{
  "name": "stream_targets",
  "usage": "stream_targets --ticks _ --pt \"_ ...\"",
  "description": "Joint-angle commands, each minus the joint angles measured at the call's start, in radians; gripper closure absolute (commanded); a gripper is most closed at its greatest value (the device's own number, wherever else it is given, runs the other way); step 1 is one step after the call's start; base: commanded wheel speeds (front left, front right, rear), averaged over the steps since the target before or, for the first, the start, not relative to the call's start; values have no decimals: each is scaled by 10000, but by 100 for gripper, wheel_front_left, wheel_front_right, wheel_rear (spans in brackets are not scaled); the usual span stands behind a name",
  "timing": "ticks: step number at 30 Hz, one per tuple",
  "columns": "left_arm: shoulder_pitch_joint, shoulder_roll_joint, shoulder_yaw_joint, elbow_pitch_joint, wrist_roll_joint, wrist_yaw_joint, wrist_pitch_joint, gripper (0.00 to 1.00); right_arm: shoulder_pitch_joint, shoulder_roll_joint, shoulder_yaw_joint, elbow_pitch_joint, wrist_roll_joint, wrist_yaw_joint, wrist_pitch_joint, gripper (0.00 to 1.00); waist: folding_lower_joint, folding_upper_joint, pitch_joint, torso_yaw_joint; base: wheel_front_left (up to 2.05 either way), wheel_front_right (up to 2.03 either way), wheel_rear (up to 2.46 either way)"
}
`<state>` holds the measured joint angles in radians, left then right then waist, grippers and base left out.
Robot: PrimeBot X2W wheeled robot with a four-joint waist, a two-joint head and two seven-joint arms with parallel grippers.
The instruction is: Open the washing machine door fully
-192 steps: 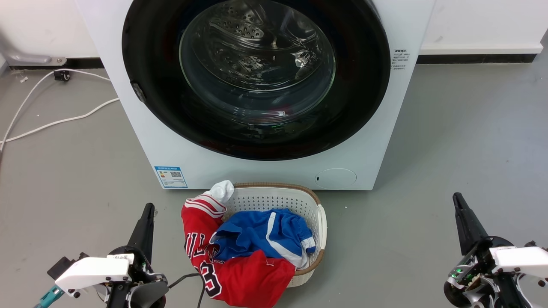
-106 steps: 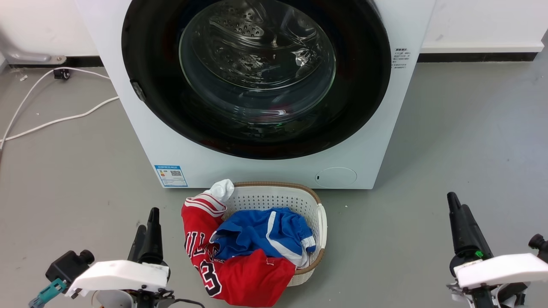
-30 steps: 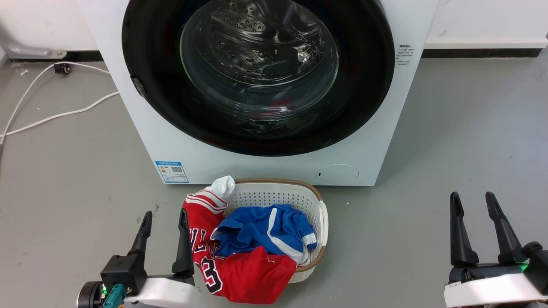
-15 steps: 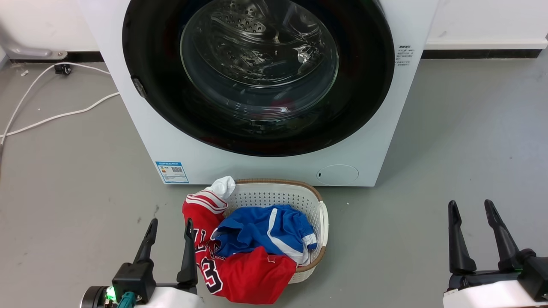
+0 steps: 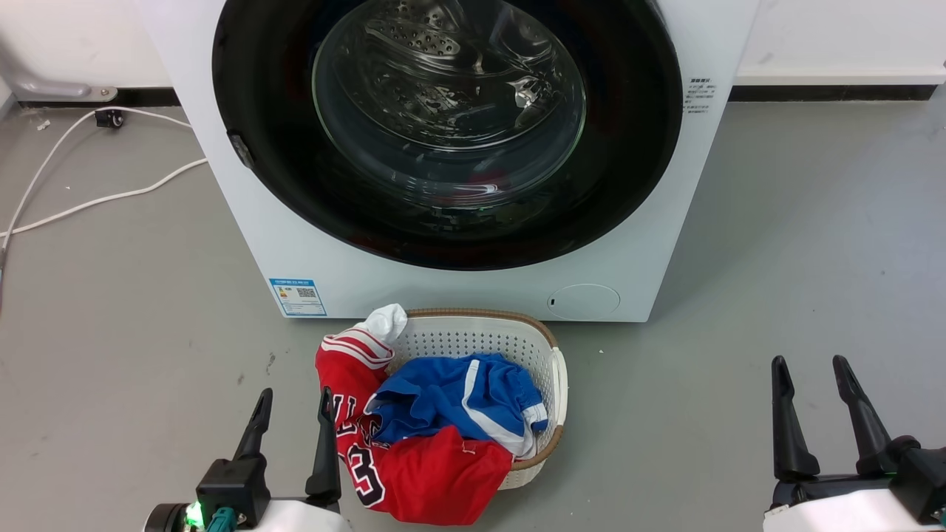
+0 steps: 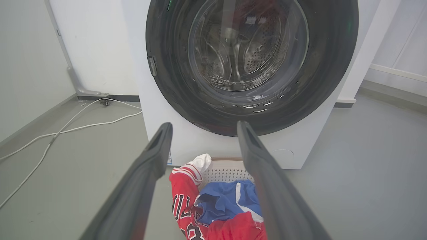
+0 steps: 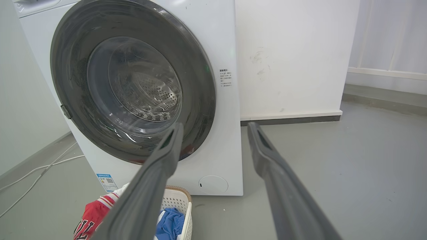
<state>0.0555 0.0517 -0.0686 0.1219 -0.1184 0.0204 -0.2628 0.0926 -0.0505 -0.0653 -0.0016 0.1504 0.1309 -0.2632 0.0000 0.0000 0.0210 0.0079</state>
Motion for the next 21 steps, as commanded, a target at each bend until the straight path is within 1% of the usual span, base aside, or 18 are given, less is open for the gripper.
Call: stream_targets --ticks 1,7,21 --pt "51 -21 4 51 13 64 -30 0 44 6 5 19 44 -3 -24 0 0 0 -2 -6 0 0 0" --pt "58 -20 -10 173 173 215 -30 0 57 6 119 -11 -420 -3 -24 0 0 0 -2 -19 0 0 0" --pt "-15 -20 -3 269 180 313 -30 0 90 6 182 235 -284 -3 -24 0 0 0 -10 3 0 0 0"
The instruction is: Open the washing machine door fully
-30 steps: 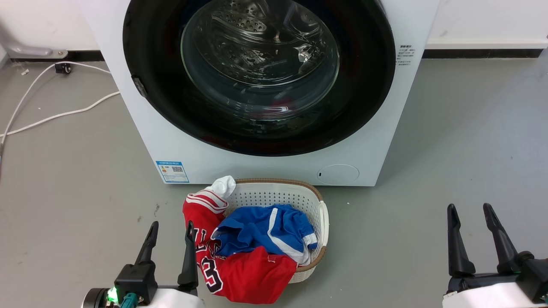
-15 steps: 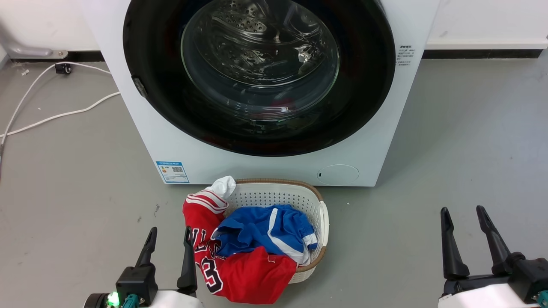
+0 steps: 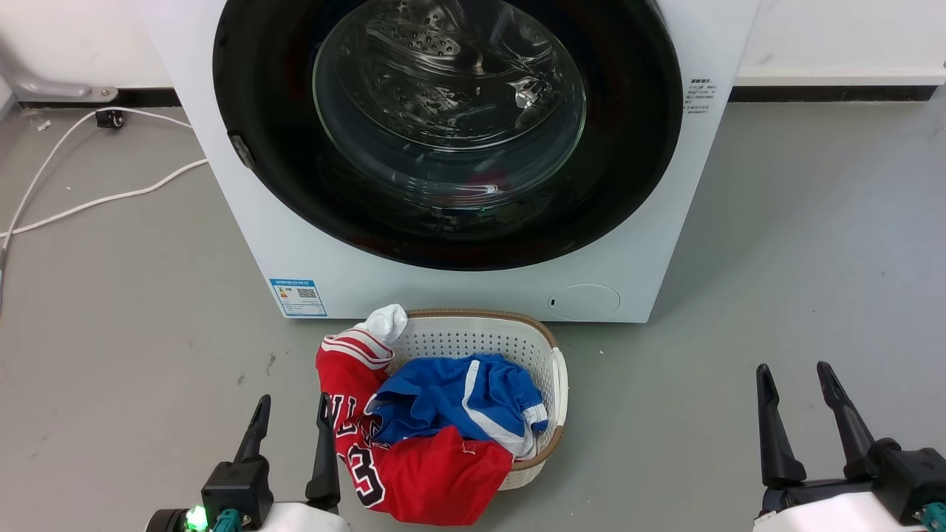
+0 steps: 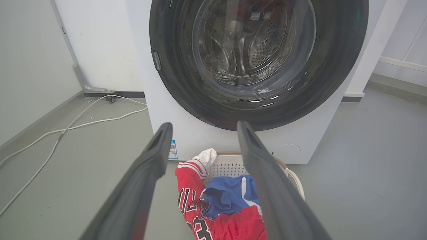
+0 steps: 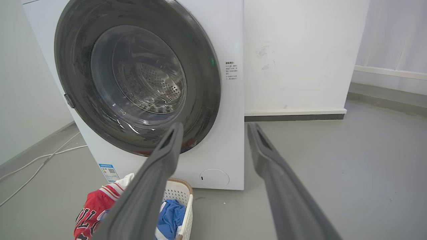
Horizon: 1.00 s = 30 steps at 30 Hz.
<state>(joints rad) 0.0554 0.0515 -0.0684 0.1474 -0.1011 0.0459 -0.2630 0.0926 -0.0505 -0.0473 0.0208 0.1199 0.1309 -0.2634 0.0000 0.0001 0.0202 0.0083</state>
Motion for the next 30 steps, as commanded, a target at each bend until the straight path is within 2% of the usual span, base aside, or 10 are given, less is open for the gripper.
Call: stream_targets --ticks 1,18,19,20,21,23,25,30 --pt "-13 -18 0 19 8 55 -28 0 89 6 7 44 29 -3 -21 0 0 -1 -4 -3 0 0 0" --pt "-47 -19 -43 105 -1 139 -28 0 -16 6 22 240 204 -3 -21 0 0 -1 -17 -3 0 0 0" --pt "-45 -19 -42 110 -5 140 -28 0 -28 6 27 229 207 -3 -21 17 0 -1 -16 -3 0 0 0" --pt "-44 -19 -43 111 -13 145 -29 0 -48 6 26 183 223 -3 -21 74 0 -1 -14 -5 0 0 0" --pt "-42 -19 -48 112 -17 154 -28 0 -55 6 32 152 239 -3 -21 100 0 -1 -13 -7 0 0 0" --pt "-38 -19 -47 104 -24 175 -28 0 -109 6 28 2 441 -3 -22 100 0 -1 -10 -19 0 0 0" --pt "-28 -19 -42 92 -30 161 -28 0 -133 7 84 -126 1296 -3 -21 100 0 -1 -8 -37 0 0 0" --pt "6 -19 -49 93 -43 153 -28 0 -250 7 527 -282 4591 -3 -21 100 0 -1 -23 -87 0 0 0"
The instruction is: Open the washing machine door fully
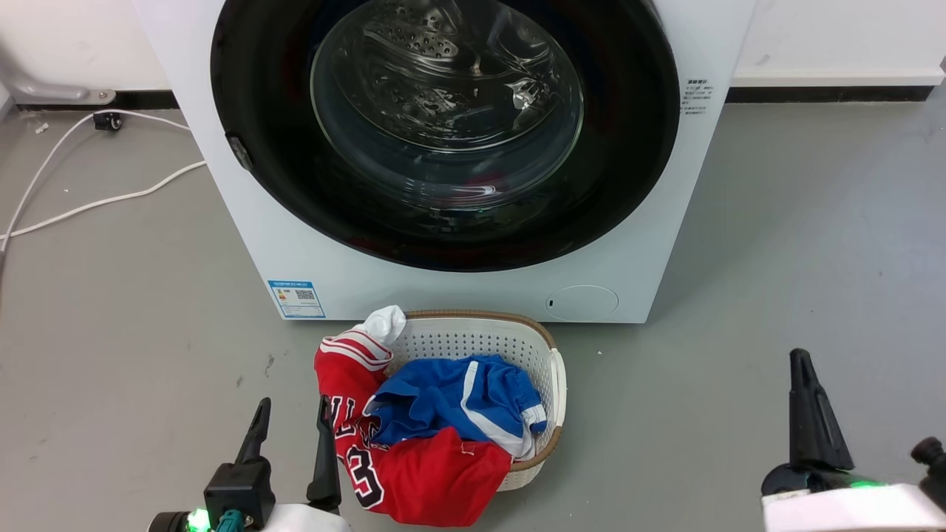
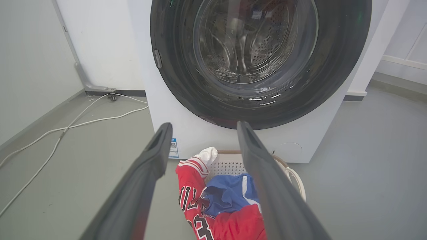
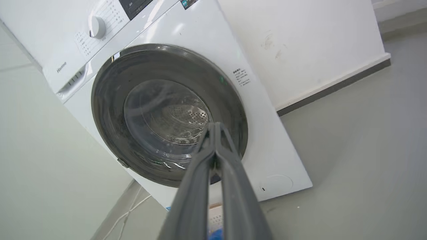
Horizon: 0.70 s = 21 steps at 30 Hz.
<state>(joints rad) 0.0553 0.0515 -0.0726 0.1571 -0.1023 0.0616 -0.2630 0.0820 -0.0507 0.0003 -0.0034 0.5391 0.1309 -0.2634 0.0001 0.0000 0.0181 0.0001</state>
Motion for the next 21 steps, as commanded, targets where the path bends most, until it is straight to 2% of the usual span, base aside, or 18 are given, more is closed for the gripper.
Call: stream_targets --ticks 1,5,11,17,21 --pt "7 -18 -13 2 -38 -9 -29 0 -141 3 96 35 1316 -3 -21 100 -1 0 -8 -8 0 0 0" --pt "-7 -18 -41 33 -57 -39 -29 0 -207 9 117 82 4560 -2 -21 100 -1 0 -31 17 0 0 0" --pt "31 -18 -72 51 -75 -22 -28 0 -186 8 734 375 8340 -2 -19 100 -1 0 -61 70 0 0 0" --pt "109 -18 -57 68 -32 3 -28 0 -220 9 1315 303 10430 -2 70 100 -1 0 -92 78 0 0 0" --pt "111 -18 -75 56 -3 35 -28 0 -73 -15 1150 49 11281 -2 678 100 -1 0 -119 63 0 0 0"
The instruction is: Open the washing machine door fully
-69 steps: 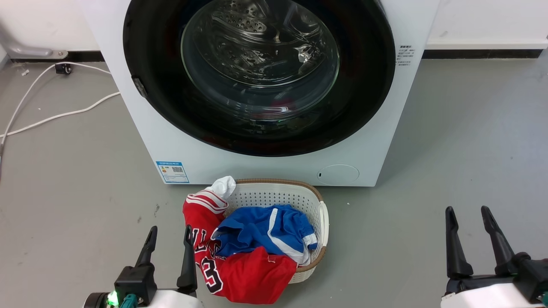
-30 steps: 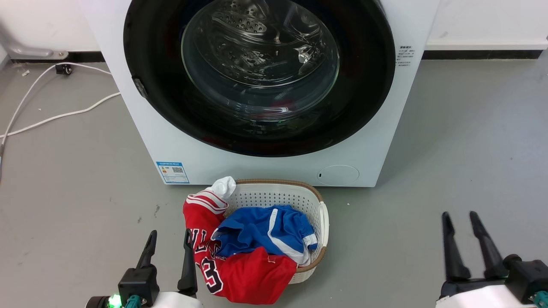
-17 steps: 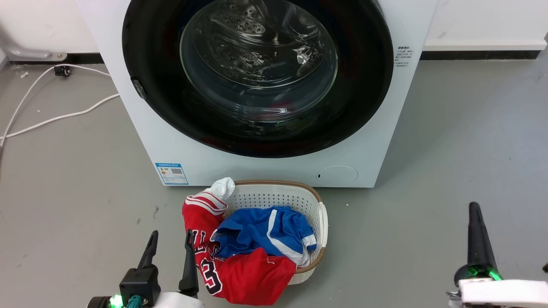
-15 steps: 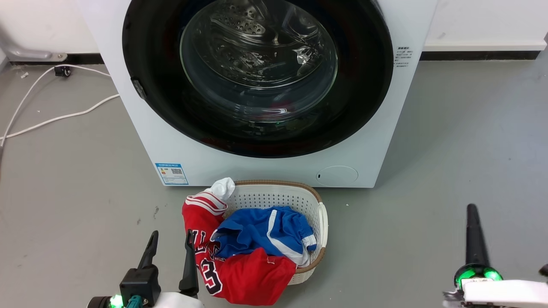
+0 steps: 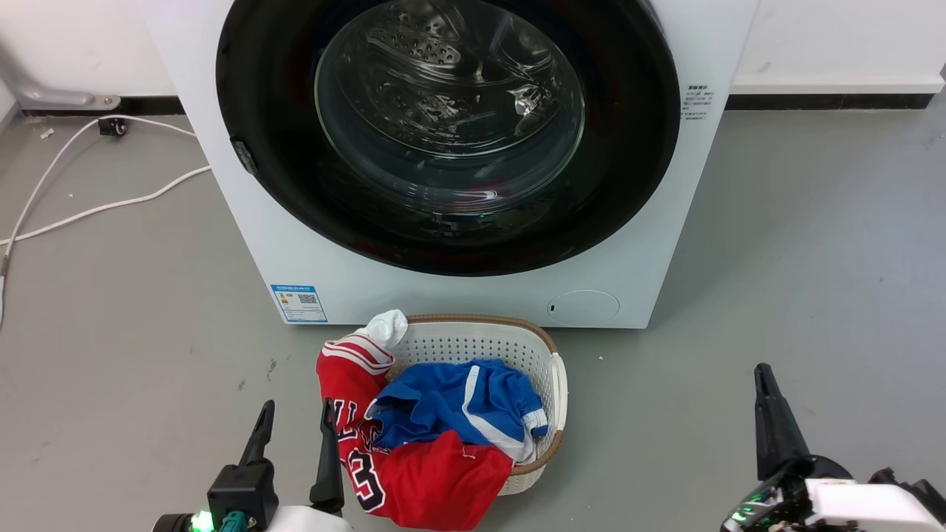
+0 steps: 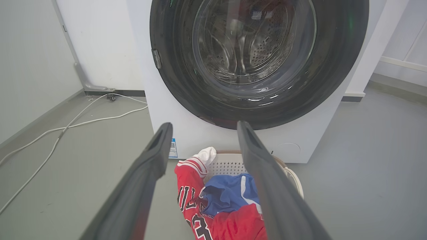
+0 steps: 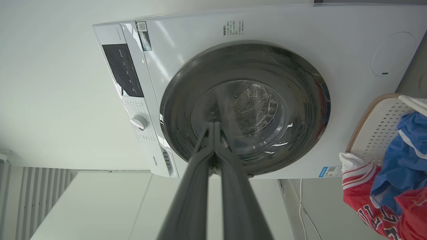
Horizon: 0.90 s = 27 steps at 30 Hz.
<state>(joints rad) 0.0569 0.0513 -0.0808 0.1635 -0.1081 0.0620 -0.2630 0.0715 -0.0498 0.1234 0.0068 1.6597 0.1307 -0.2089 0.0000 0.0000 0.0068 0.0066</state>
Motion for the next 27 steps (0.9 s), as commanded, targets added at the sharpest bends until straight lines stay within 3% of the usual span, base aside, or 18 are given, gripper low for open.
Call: stream_targets --ticks 1,13,27 --pt "94 -16 -1 -19 56 35 -28 0 84 -54 -161 -89 183 0 302 100 0 0 -11 -3 0 0 0" --pt "10 -16 12 -80 113 48 -29 0 325 -90 -1073 -476 712 0 2292 100 0 0 122 50 0 0 0" --pt "-228 -16 63 -314 359 79 -28 0 -35 1 -1480 -354 558 0 2344 100 0 0 446 31 0 0 0"
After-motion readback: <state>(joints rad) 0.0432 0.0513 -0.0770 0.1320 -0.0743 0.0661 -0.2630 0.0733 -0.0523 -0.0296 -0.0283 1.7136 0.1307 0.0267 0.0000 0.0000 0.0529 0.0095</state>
